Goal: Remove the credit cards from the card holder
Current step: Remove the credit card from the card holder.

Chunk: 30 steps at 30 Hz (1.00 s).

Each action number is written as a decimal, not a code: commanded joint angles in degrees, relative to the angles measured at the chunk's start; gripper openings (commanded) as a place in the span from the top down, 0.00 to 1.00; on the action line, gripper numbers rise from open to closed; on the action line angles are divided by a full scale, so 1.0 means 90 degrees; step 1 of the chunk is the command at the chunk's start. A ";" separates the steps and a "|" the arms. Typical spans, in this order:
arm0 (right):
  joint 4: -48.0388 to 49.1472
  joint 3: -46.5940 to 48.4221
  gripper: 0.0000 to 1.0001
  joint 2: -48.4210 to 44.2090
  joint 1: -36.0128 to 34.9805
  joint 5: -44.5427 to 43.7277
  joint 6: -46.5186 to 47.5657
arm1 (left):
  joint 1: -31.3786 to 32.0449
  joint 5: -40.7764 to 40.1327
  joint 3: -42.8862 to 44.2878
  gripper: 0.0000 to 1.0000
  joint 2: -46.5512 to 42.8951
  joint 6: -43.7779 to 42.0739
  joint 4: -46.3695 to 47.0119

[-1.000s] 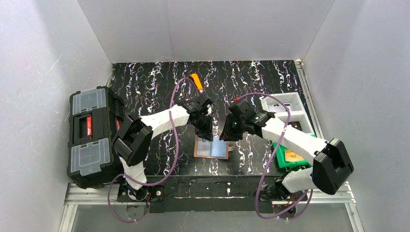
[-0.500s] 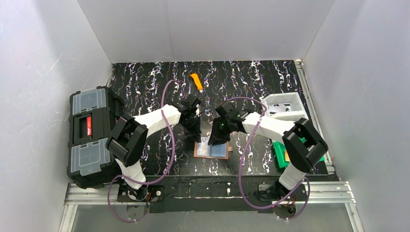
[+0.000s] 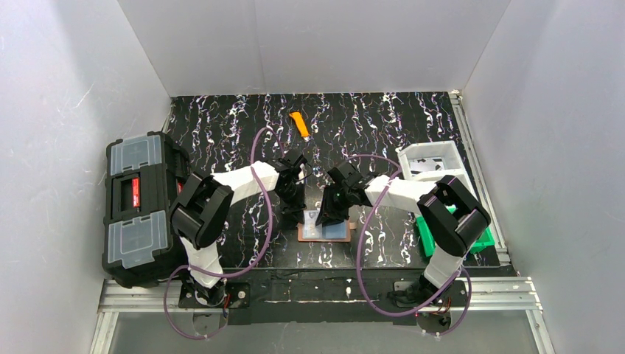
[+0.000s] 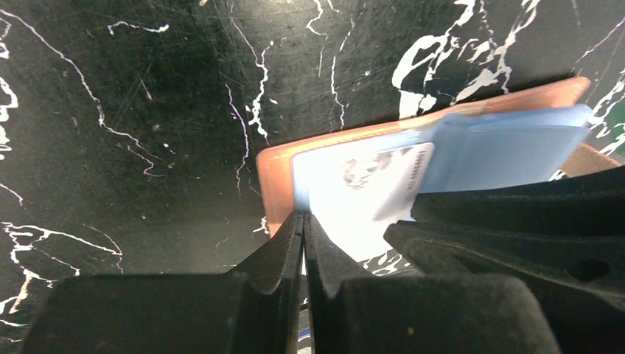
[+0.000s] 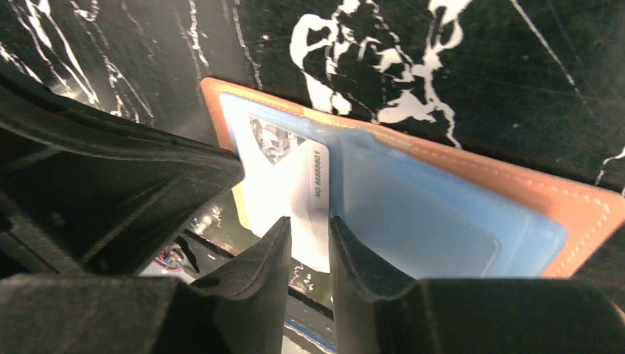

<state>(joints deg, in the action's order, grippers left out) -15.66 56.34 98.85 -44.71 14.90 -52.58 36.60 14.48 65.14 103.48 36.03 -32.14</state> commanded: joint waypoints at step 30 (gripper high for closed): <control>0.2958 -0.1631 0.88 -0.0042 0.0348 0.1053 -0.0790 | 0.0327 -0.0356 -0.0039 1.00 0.0599 0.0150 -0.0479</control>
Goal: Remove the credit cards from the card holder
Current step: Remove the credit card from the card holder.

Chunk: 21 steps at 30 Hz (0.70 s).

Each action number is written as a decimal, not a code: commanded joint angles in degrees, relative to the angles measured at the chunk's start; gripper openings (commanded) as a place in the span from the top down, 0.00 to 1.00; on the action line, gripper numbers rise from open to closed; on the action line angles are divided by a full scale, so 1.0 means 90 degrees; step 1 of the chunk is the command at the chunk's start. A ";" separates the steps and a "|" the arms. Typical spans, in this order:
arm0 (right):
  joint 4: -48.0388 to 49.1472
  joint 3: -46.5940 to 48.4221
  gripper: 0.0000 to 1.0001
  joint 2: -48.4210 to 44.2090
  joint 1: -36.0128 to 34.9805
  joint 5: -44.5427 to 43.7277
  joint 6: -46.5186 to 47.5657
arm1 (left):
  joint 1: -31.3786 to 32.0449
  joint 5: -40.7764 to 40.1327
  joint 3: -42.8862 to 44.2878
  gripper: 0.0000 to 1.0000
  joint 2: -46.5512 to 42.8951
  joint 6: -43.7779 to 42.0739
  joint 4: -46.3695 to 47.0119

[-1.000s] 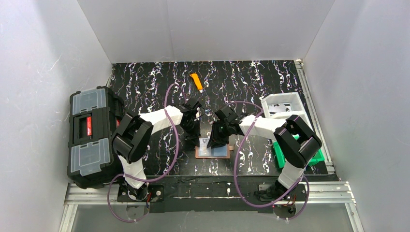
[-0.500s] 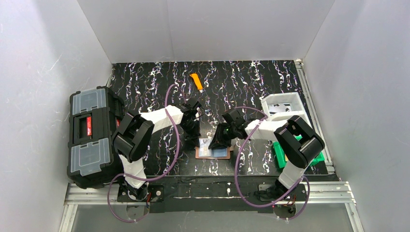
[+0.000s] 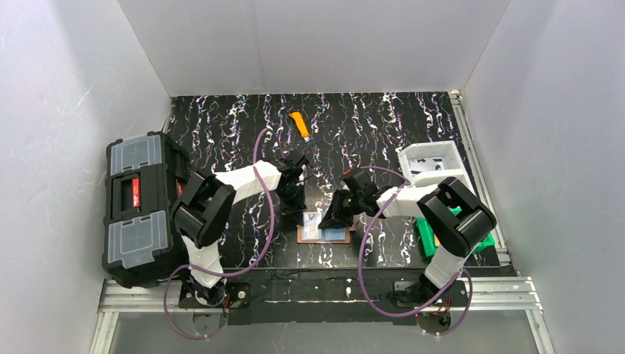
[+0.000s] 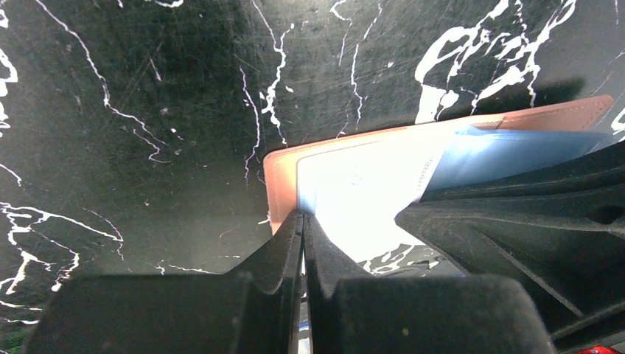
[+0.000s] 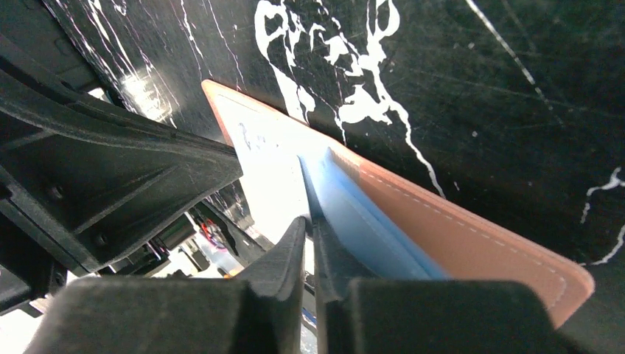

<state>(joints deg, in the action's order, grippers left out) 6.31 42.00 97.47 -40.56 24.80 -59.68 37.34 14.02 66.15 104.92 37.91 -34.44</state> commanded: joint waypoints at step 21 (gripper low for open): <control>0.0078 -0.0584 0.99 -0.0435 0.0088 -0.0620 0.0230 | -0.0110 -0.0863 -0.0457 1.00 0.0651 0.0033 -0.0558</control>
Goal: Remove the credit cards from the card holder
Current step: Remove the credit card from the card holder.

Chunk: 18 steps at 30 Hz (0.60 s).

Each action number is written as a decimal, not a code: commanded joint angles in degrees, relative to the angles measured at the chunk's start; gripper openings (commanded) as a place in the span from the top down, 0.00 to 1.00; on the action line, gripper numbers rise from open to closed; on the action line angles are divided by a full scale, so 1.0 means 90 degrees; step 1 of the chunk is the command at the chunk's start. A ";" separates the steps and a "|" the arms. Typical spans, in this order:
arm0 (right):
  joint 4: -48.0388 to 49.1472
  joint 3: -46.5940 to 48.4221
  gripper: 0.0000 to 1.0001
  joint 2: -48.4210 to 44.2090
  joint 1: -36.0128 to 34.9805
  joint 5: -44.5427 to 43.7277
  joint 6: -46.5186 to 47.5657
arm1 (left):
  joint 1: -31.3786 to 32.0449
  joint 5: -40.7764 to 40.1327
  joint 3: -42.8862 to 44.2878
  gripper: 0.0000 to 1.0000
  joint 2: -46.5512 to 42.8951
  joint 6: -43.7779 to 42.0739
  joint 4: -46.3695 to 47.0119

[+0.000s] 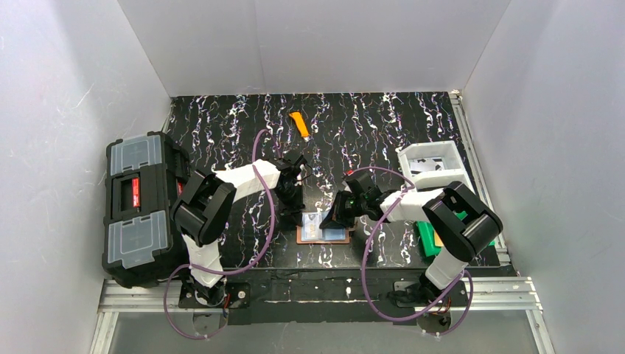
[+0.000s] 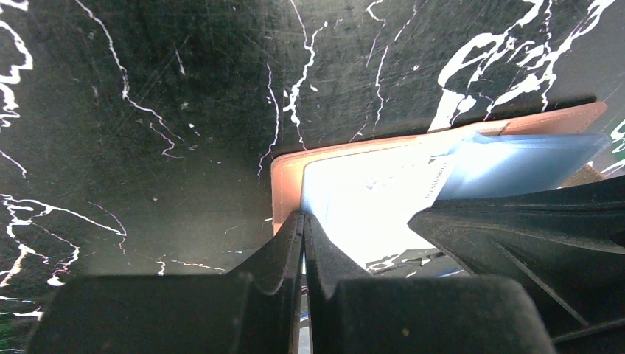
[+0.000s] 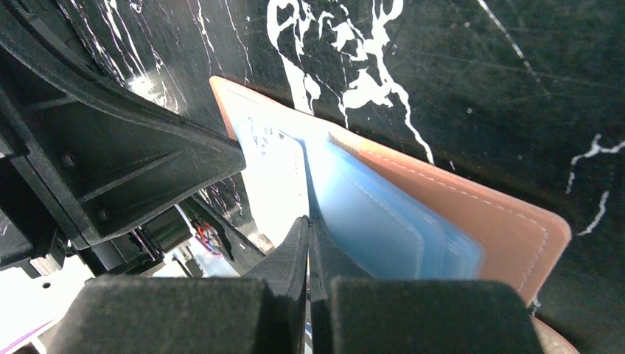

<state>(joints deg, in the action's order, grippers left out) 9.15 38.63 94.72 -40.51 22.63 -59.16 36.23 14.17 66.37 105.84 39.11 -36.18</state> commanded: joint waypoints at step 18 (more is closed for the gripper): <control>0.0776 -0.0194 0.70 0.0633 0.0156 0.0443 -0.0083 | 0.0006 -0.0637 -0.0433 1.00 0.0607 -0.0092 -0.0267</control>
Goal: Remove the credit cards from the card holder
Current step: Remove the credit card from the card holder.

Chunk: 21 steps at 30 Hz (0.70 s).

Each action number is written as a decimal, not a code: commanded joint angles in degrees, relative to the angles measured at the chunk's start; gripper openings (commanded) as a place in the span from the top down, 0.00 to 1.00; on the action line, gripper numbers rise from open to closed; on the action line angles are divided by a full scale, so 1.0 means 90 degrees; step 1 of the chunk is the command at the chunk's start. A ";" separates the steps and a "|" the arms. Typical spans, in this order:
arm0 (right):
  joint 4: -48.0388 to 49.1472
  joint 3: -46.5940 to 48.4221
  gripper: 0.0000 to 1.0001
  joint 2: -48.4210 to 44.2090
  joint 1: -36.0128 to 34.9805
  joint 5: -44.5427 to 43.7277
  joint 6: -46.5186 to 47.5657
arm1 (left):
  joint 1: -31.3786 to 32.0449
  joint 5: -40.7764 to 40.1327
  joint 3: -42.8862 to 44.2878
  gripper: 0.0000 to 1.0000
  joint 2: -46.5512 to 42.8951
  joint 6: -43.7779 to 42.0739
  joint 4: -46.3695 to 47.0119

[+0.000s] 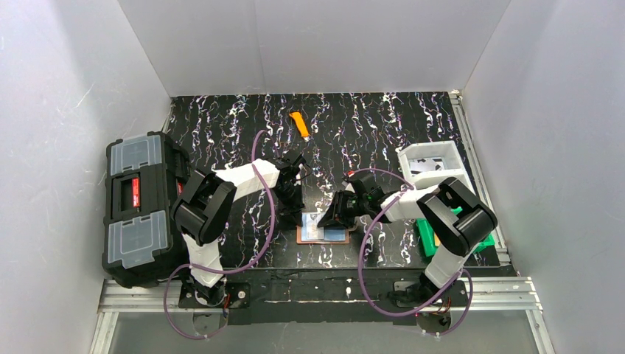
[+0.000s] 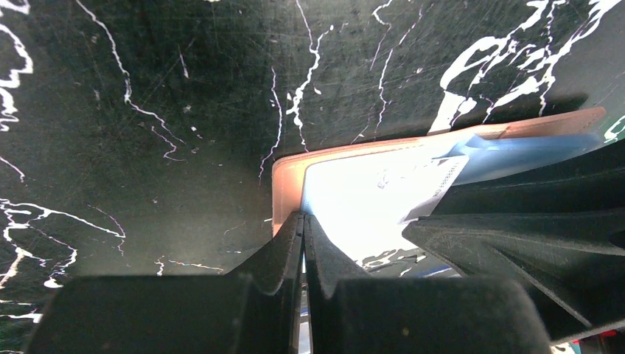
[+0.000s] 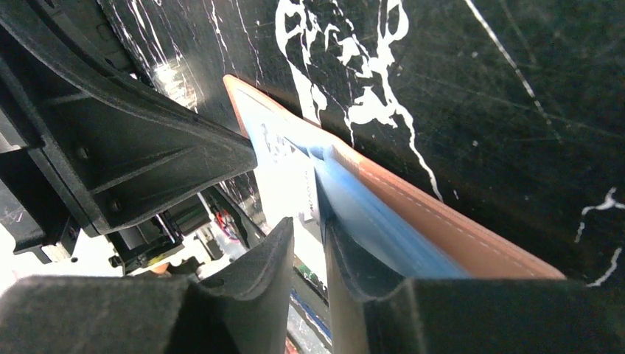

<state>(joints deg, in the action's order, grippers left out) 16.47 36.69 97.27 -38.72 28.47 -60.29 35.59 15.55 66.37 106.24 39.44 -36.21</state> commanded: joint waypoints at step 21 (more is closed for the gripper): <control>-0.1184 -0.0331 0.99 -0.0883 0.0239 -0.0887 0.0441 | 0.0039 -0.1019 -0.0586 1.00 0.0578 0.0092 -0.0264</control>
<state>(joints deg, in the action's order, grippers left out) 10.57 34.79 91.20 -37.15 24.25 -58.52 35.31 15.70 65.73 106.30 41.17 -36.05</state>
